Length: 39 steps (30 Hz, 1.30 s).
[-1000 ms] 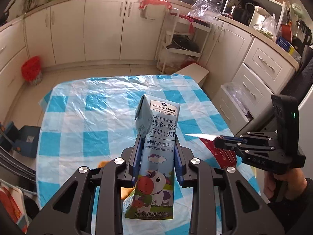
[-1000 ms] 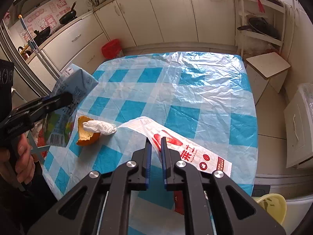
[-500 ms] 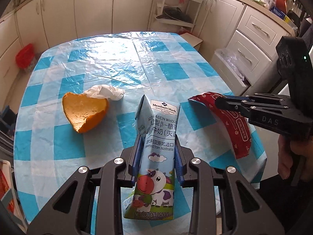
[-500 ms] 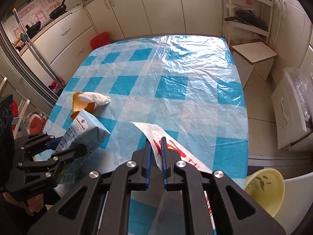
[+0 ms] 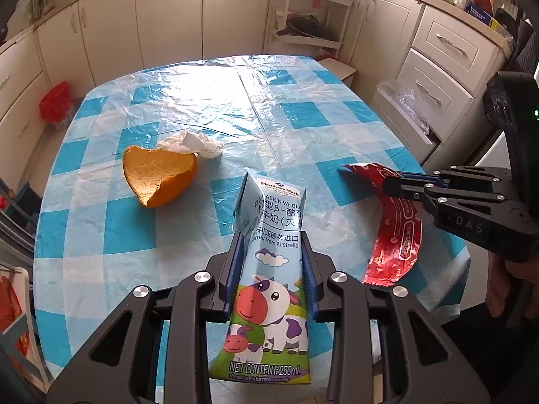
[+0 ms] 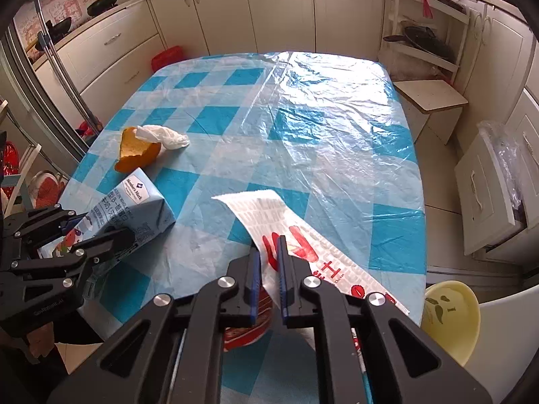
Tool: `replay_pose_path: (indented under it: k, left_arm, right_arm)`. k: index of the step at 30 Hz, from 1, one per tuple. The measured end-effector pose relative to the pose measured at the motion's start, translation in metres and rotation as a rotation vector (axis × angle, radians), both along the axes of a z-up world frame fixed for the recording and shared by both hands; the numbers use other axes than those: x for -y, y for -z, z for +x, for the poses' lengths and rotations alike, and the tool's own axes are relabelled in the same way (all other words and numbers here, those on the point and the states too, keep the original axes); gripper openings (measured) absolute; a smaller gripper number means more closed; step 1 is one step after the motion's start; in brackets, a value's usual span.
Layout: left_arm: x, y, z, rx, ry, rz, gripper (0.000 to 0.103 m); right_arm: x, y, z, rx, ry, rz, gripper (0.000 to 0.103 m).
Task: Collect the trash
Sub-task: 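Lift the carton and wrapper off the table and carry them toward the yellow bucket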
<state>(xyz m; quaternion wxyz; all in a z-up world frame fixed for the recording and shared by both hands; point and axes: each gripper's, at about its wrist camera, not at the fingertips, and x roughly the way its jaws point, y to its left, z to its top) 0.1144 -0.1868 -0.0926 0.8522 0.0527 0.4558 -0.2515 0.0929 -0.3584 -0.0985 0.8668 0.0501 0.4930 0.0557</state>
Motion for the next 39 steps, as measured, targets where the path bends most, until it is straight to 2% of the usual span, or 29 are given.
replay_pose_path:
  k: [6,12,16,25,31,39]
  left_arm:
    - [-0.004,-0.009,0.002,0.013,-0.010,-0.064,0.030]
    - [0.003,-0.014,0.003,0.032,-0.011,-0.076,0.030]
    - [0.008,-0.012,0.004,0.037,-0.007,-0.053,0.030]
    - [0.020,0.014,0.008,-0.009,0.006,0.082,0.030]
    - [0.020,0.012,0.006,0.006,-0.001,0.079,0.030]
    - [0.019,-0.007,0.001,0.097,-0.021,0.057,0.030]
  right_arm:
    - [0.020,-0.009,-0.009,0.018,0.042,0.083,0.010]
    - [0.026,-0.013,-0.014,0.031,0.049,0.106,0.010]
    - [0.029,-0.014,-0.016,0.039,0.048,0.114,0.010]
    - [0.028,-0.009,-0.016,0.027,0.039,0.097,0.010]
    - [0.028,-0.007,-0.017,0.023,0.036,0.093,0.010]
    - [0.030,-0.010,-0.019,0.034,0.043,0.094,0.010]
